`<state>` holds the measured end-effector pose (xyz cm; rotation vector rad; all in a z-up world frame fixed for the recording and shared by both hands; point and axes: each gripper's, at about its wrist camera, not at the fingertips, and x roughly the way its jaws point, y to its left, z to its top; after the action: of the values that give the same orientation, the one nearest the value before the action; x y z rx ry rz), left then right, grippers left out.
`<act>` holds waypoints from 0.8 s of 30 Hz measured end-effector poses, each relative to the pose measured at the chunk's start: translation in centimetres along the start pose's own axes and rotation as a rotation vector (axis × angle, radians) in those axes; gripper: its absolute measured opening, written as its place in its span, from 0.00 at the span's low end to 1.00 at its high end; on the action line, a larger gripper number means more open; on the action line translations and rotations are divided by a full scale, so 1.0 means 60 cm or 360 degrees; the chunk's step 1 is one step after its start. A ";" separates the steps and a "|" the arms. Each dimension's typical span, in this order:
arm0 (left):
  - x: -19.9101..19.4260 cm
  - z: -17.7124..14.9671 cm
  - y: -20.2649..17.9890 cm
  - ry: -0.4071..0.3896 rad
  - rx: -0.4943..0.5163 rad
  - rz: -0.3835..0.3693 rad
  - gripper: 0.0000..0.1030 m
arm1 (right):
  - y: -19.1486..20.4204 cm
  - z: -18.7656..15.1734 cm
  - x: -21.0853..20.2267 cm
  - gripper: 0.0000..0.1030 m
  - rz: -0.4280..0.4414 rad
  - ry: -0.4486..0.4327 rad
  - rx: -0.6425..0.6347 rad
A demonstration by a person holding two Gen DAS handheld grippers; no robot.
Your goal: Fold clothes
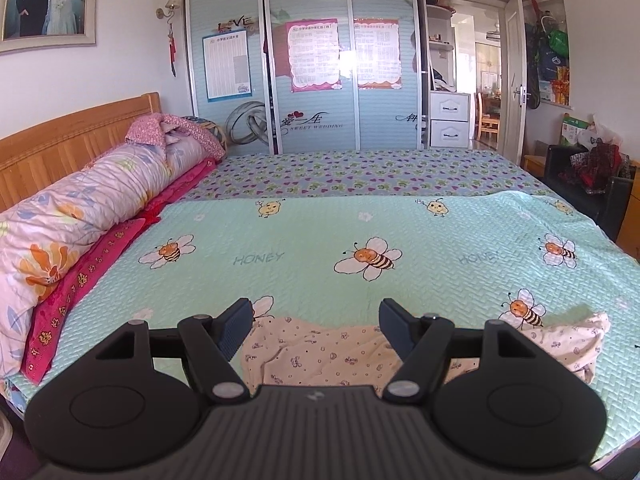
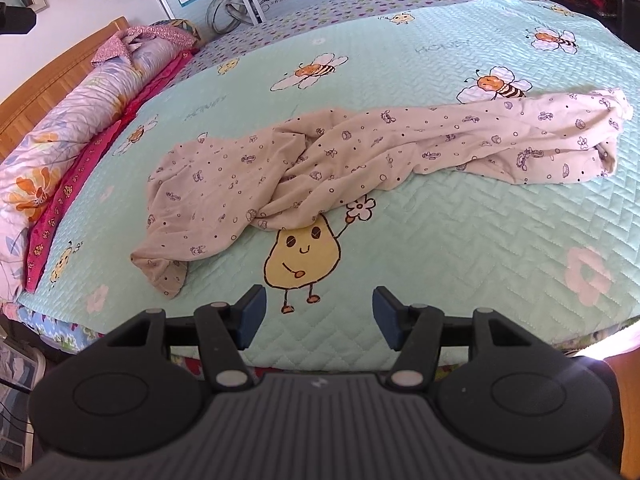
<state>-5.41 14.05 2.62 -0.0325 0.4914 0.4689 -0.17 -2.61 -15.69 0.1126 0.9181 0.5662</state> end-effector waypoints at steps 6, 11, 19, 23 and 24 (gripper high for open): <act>-0.007 0.002 -0.002 -0.0019 -0.0001 0.0005 0.71 | 0.001 0.000 -0.001 0.59 0.0005 0.0000 -0.0001; -0.009 0.003 -0.004 -0.0030 0.0005 0.0003 0.71 | 0.001 -0.001 0.000 0.59 0.0005 0.0002 0.0000; -0.006 0.005 -0.004 -0.0032 0.0002 0.0002 0.71 | 0.002 -0.001 0.001 0.59 0.0002 0.0006 -0.0002; -0.005 0.004 -0.004 -0.0029 0.0007 -0.0005 0.71 | 0.003 -0.002 0.002 0.59 0.0000 0.0010 -0.0003; -0.004 0.004 -0.004 -0.0027 0.0008 -0.0005 0.71 | 0.003 -0.002 0.002 0.59 0.0000 0.0011 -0.0004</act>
<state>-5.40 13.75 2.92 -0.0244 0.4756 0.4642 -0.27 -2.39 -15.80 0.1088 0.9241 0.5679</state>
